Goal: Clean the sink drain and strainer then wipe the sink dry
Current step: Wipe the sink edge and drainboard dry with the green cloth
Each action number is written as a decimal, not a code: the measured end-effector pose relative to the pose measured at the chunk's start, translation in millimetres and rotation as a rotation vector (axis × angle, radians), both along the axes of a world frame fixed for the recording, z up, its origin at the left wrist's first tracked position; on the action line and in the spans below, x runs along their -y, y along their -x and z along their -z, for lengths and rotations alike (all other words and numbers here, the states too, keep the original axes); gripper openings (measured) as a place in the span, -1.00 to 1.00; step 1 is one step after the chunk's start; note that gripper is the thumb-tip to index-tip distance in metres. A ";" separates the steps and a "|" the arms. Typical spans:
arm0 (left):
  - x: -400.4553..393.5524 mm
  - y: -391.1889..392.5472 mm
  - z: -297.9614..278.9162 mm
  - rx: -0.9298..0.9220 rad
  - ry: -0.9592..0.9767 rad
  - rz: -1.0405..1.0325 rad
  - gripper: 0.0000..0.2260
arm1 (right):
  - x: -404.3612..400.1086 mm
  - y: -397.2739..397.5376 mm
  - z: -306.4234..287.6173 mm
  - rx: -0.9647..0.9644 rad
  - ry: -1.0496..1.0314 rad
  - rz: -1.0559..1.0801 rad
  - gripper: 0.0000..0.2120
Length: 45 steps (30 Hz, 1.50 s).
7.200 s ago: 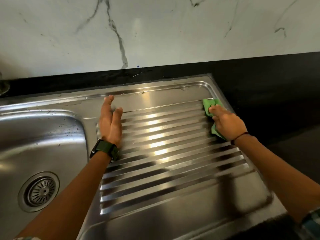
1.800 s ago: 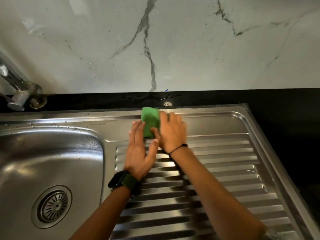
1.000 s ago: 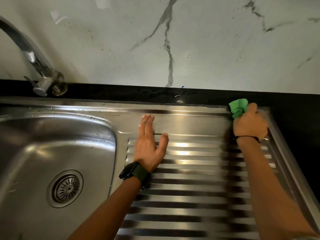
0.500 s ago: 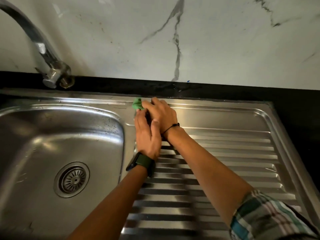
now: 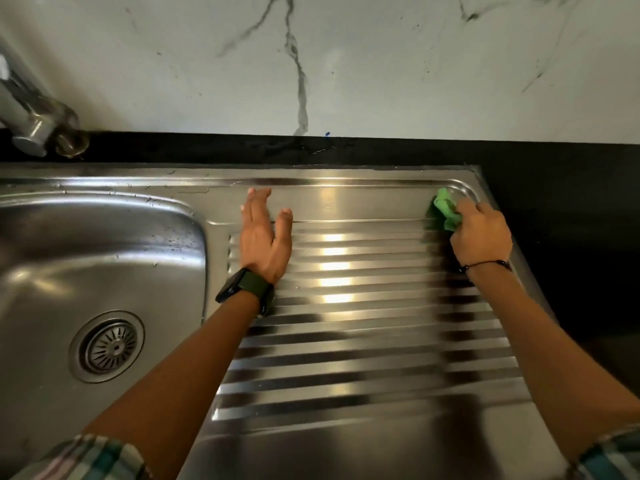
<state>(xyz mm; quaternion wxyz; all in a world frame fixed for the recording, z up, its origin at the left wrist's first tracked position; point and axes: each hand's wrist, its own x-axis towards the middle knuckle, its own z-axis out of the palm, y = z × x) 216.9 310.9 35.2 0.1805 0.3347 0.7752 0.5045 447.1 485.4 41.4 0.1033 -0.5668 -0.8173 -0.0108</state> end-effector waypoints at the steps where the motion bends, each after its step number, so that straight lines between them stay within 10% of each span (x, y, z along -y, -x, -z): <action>1: 3.1 0.9 -0.8 0.023 -0.018 -0.009 -0.47 | 10.2 8.3 1.9 -0.031 -0.015 -0.013 -0.65; 13: 55.5 23.3 -3.8 0.416 -0.309 -0.280 -0.69 | 167.7 209.4 10.1 -0.098 0.046 -0.493 -0.71; 20: 62.4 28.1 -9.1 0.424 -0.247 -0.223 -0.53 | 105.4 206.8 -15.5 -0.322 0.078 -0.496 -0.75; 26: 47.2 23.5 2.4 0.386 -0.141 -0.093 -0.52 | 58.1 155.0 14.6 -0.137 0.056 -0.451 -0.70; 31: 45.8 24.3 2.7 0.354 -0.195 -0.160 -0.51 | 66.2 166.4 14.2 -0.112 0.245 -0.814 -0.38; 45: 37.5 23.9 9.3 0.266 -0.256 -0.402 -0.49 | 121.7 399.3 24.9 0.152 -0.040 -1.390 -0.49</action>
